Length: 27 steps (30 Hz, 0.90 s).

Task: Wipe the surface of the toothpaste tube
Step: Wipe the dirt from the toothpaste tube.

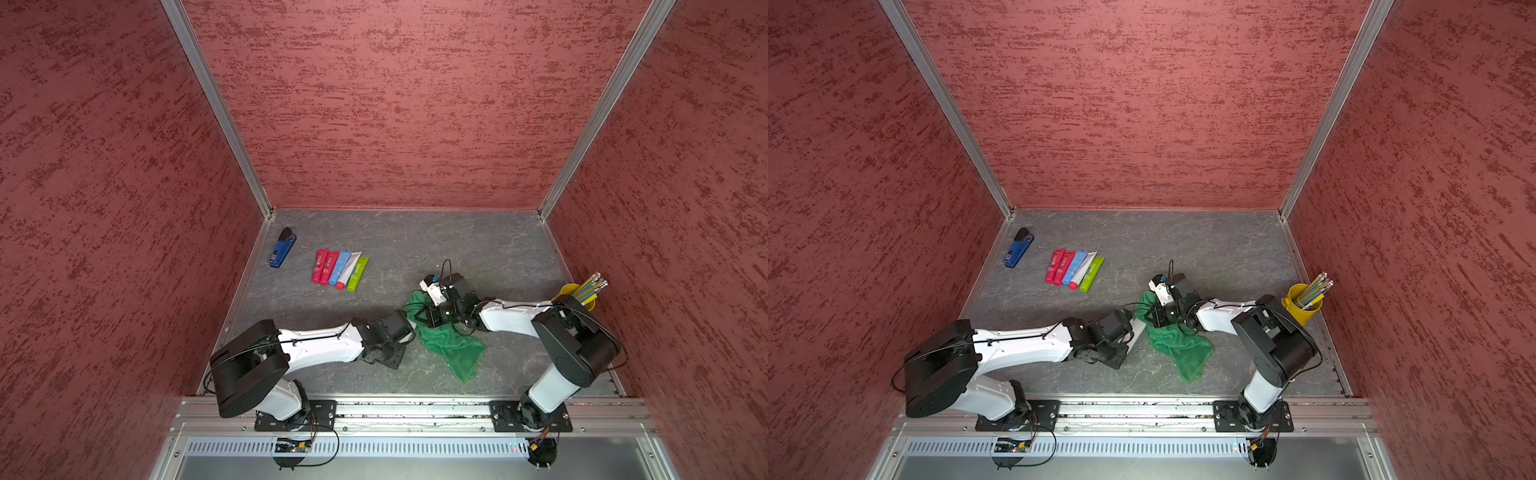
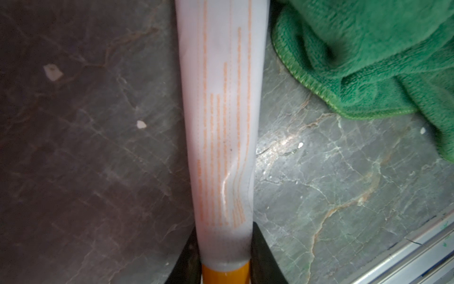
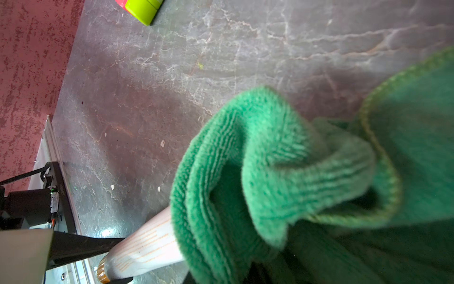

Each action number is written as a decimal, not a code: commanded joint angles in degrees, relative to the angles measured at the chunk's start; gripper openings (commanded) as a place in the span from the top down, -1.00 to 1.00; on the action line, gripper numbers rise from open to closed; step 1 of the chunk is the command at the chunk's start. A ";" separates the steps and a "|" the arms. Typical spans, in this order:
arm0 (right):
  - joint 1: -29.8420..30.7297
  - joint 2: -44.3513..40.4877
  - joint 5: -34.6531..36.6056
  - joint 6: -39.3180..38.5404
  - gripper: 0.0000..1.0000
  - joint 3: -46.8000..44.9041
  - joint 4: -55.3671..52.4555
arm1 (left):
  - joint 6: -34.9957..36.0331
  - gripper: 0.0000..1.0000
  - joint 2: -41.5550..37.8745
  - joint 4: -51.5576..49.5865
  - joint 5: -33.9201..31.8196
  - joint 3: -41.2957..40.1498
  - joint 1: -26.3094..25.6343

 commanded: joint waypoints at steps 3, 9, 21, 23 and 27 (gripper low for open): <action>5.27 1.16 -8.25 2.80 1.00 -4.06 2.40 | 1.25 0.71 2.28 2.77 -0.85 -0.32 0.90; 7.94 3.37 -9.49 5.43 1.00 -5.28 5.01 | 2.41 0.75 1.61 3.26 -0.32 -0.32 2.01; -4.32 4.47 24.96 1.07 1.00 2.43 -8.23 | 2.32 0.84 -0.22 3.81 -0.41 -2.52 2.74; -4.82 2.99 27.10 1.14 1.00 1.96 -7.29 | 2.63 0.84 0.01 3.34 -0.47 -2.19 3.28; -6.08 0.46 26.23 1.84 1.00 -2.24 -2.45 | 3.37 0.55 1.02 1.58 -1.10 0.21 4.55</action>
